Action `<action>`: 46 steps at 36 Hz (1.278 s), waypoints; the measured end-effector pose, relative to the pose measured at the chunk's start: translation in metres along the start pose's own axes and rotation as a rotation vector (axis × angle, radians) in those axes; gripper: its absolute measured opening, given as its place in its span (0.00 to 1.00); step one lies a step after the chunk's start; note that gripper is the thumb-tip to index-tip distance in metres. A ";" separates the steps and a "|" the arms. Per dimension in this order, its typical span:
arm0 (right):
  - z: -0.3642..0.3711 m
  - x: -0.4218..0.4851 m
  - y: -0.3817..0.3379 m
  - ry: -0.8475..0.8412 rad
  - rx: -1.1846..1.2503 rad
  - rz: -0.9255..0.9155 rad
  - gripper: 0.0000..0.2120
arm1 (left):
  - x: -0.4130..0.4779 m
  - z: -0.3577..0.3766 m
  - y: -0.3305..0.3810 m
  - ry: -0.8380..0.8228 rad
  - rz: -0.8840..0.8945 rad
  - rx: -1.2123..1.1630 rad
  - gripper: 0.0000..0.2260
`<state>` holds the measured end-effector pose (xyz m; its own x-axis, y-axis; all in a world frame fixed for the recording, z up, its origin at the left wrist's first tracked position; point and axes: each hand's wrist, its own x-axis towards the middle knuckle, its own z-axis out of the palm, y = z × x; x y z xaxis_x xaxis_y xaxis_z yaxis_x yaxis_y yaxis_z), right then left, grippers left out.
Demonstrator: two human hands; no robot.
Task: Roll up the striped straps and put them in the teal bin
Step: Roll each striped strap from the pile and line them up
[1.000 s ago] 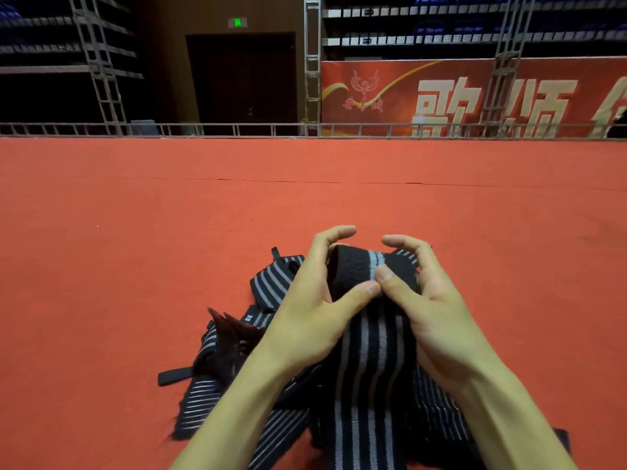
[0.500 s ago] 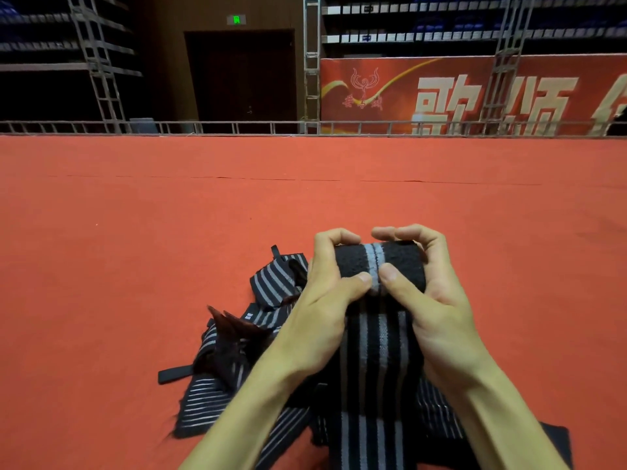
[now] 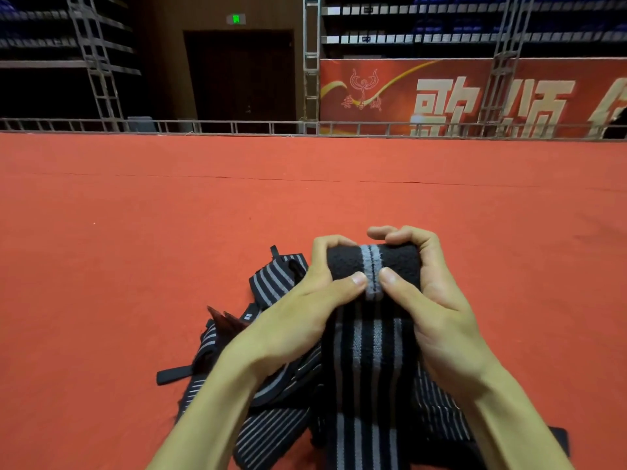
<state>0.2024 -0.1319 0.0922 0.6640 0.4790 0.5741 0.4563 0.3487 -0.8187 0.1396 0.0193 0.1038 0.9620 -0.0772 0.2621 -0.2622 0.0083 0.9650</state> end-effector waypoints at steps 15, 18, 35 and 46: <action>-0.006 0.001 0.000 -0.015 0.088 0.189 0.18 | 0.006 -0.002 -0.004 0.174 0.257 0.328 0.17; -0.006 0.001 -0.004 -0.016 0.132 0.208 0.19 | 0.005 -0.003 -0.003 0.163 0.278 0.327 0.18; 0.001 0.002 -0.002 0.085 0.342 0.259 0.15 | 0.009 0.001 -0.007 0.220 0.394 0.426 0.23; -0.004 0.000 -0.007 0.078 0.325 0.205 0.18 | 0.004 0.003 -0.003 0.206 0.061 0.211 0.14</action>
<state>0.2016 -0.1376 0.0979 0.7709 0.5066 0.3861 0.1064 0.4952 -0.8622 0.1440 0.0155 0.1024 0.9336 0.1208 0.3373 -0.3095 -0.2026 0.9291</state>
